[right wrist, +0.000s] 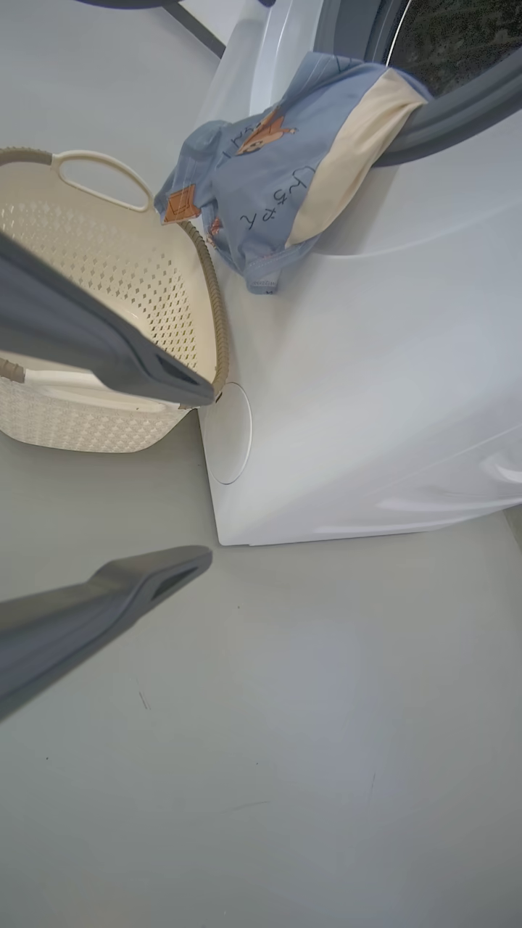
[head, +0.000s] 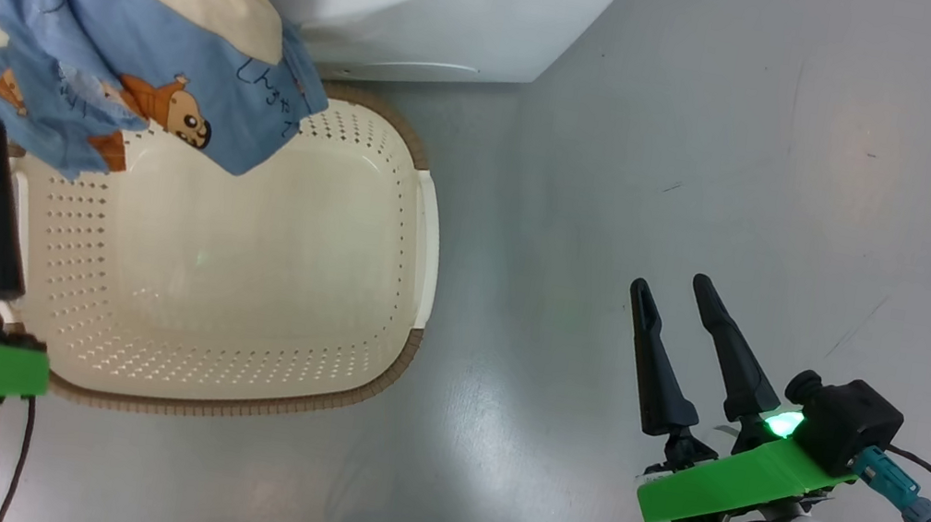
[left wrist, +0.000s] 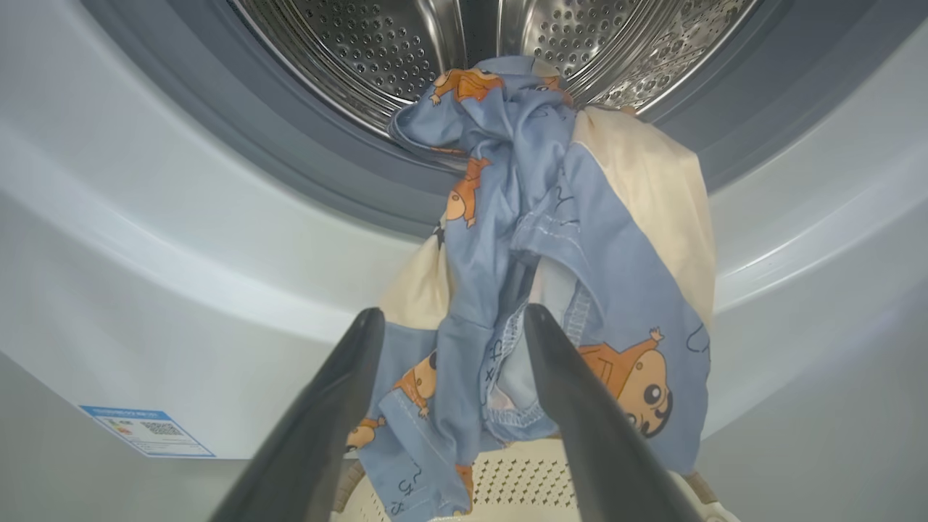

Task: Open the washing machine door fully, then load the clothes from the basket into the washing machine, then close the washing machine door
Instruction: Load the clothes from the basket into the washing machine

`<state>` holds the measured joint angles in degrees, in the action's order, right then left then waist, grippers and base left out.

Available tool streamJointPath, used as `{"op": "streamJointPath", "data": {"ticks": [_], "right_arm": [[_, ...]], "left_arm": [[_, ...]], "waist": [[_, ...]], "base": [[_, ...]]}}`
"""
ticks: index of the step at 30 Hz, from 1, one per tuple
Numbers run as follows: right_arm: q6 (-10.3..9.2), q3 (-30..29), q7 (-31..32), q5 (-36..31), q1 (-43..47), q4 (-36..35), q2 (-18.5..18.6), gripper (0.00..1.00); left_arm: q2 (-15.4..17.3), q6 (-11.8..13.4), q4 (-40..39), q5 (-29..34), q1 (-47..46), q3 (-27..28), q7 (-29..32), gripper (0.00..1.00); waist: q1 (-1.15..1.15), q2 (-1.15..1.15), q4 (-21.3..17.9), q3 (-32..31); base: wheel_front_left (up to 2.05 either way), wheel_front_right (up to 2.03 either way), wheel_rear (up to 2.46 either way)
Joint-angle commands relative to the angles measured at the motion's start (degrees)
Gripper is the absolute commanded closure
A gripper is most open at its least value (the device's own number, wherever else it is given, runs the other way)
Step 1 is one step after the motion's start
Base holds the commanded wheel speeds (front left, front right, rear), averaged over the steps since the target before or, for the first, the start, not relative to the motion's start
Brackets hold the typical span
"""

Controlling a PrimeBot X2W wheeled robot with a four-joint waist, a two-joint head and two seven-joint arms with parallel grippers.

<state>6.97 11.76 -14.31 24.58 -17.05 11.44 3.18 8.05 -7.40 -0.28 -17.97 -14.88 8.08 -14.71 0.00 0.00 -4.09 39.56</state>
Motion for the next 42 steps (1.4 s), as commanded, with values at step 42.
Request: {"op": "streamJointPath", "data": {"ticks": [42], "right_arm": [[0.52, 0.8, -0.7, -1.4, 0.4, -1.3, -0.3, 0.00]], "left_arm": [[0.1, -0.1, 6.9, 1.6, 8.6, 2.0, -0.3, 0.00]], "waist": [[0.00, 0.00, -0.2, -0.5]], "base": [[0.00, 0.00, 0.00]]}}
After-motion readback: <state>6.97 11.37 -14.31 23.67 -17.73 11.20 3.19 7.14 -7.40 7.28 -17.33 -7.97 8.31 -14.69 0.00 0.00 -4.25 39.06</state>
